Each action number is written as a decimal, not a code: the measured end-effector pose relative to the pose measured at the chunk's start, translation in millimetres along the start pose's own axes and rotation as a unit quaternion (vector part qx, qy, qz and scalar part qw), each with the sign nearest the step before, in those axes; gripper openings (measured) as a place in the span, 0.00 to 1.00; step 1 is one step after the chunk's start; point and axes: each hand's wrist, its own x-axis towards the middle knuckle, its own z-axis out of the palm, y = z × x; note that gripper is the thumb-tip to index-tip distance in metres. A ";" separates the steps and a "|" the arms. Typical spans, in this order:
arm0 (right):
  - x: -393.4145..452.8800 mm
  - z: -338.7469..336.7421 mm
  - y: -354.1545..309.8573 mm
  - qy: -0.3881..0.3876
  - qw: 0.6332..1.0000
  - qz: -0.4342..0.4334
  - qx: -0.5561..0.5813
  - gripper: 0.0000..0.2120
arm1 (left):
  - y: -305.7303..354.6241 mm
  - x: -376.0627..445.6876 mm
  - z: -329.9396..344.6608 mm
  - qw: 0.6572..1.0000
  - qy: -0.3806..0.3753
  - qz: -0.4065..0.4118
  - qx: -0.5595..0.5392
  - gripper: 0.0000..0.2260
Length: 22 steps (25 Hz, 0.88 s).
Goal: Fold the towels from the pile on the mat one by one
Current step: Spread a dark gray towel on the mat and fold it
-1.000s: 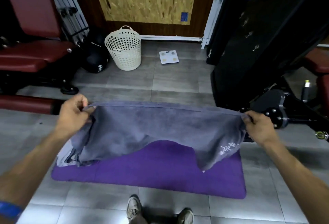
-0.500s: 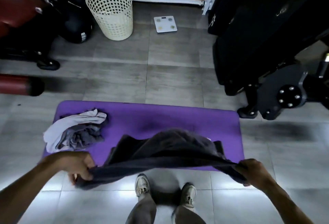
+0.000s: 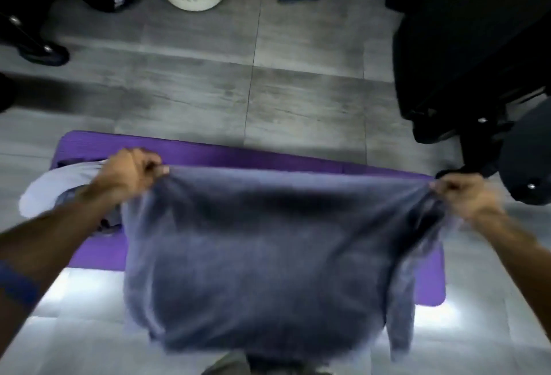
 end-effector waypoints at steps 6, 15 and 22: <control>187.7 49.9 59.8 0.262 0.952 -0.131 -0.083 0.18 | -12.8 123.4 21.3 0.961 0.276 -0.006 -0.029 0.03; 230.9 325.2 177.3 0.226 0.946 -0.180 -0.146 0.19 | -54.4 201.8 317.2 0.963 0.246 0.104 -0.050 0.08; 149.7 489.4 304.8 0.013 0.979 -0.081 -0.188 0.18 | -57.3 134.1 527.9 0.993 0.079 0.076 0.037 0.16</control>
